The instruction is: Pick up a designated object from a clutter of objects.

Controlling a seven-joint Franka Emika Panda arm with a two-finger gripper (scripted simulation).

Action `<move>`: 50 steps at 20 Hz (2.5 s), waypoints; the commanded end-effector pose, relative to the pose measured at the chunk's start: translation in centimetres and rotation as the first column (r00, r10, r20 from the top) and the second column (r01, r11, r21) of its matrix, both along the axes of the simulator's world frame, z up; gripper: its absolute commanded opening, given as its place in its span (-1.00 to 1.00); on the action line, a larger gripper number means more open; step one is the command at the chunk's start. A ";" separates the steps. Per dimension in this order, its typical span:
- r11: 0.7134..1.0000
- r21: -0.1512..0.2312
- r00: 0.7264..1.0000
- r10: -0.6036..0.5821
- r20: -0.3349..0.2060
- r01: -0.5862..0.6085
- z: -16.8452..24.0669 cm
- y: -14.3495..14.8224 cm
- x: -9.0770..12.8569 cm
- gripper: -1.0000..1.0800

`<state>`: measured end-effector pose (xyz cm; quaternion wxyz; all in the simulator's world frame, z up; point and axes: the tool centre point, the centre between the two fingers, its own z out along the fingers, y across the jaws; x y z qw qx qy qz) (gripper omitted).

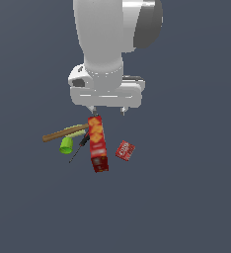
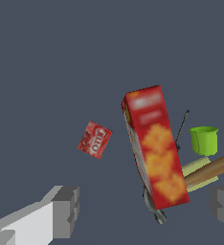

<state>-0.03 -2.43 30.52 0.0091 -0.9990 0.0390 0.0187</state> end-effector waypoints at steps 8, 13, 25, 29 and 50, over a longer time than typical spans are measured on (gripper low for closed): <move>0.999 0.013 0.999 0.043 0.011 -0.043 -4.4 -4.5 0.9 0.92; 0.997 0.018 0.997 0.079 0.021 -0.079 -8.3 -8.5 1.1 0.92; 0.987 -0.001 0.986 0.164 0.038 -0.164 -17.5 -18.3 -1.0 0.92; 0.983 -0.009 0.982 0.183 0.038 -0.182 -19.5 -20.5 -2.0 0.92; 0.980 -0.024 0.980 0.196 0.042 -0.195 -24.0 -23.0 -3.2 0.92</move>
